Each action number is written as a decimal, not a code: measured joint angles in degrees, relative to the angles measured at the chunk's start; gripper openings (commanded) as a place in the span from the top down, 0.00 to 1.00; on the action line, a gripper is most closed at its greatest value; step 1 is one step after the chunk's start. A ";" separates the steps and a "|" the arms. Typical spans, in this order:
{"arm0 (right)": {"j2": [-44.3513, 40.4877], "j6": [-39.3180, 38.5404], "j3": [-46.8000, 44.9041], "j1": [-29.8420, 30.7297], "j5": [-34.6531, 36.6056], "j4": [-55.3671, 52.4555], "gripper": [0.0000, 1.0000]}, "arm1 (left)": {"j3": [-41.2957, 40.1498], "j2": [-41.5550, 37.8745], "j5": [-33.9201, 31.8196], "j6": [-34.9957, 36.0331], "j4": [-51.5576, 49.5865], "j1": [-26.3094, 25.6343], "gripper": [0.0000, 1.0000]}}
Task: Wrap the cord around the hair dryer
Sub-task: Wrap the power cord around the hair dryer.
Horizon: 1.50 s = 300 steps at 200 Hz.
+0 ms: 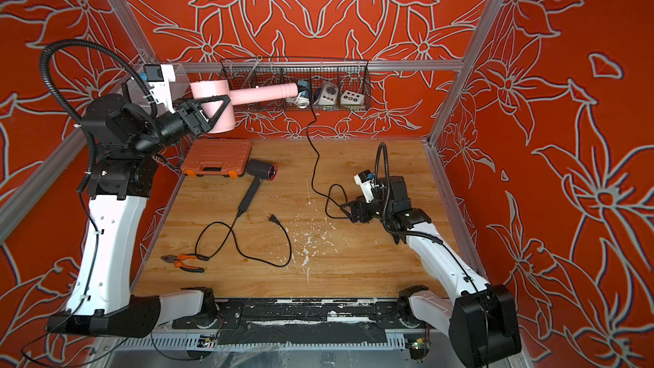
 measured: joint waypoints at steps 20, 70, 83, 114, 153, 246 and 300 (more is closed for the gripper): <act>2.05 -2.82 0.02 3.30 -0.11 1.36 0.15 | -0.55 -0.02 0.57 -0.44 0.39 0.00 1.00; 15.21 -10.03 1.57 11.39 5.35 5.03 0.16 | -0.94 -0.02 1.27 -1.25 0.81 0.00 1.00; 18.53 -11.67 3.13 12.24 6.88 6.12 0.19 | -0.94 -0.02 1.38 -1.29 0.81 0.00 1.00; 25.22 -15.21 9.03 12.92 10.10 8.37 0.23 | -0.94 -0.02 1.44 -1.44 0.81 0.00 1.00; 31.04 -19.04 14.32 12.92 12.20 10.58 0.28 | -0.94 -0.02 1.44 -1.46 0.81 0.00 1.00; 38.82 -21.68 15.15 13.27 15.04 16.68 1.00 | -0.39 0.02 1.42 -1.18 0.44 0.00 1.00; 28.96 -21.75 8.79 13.27 17.66 16.81 1.00 | -0.39 0.17 1.40 -0.74 0.31 0.00 1.00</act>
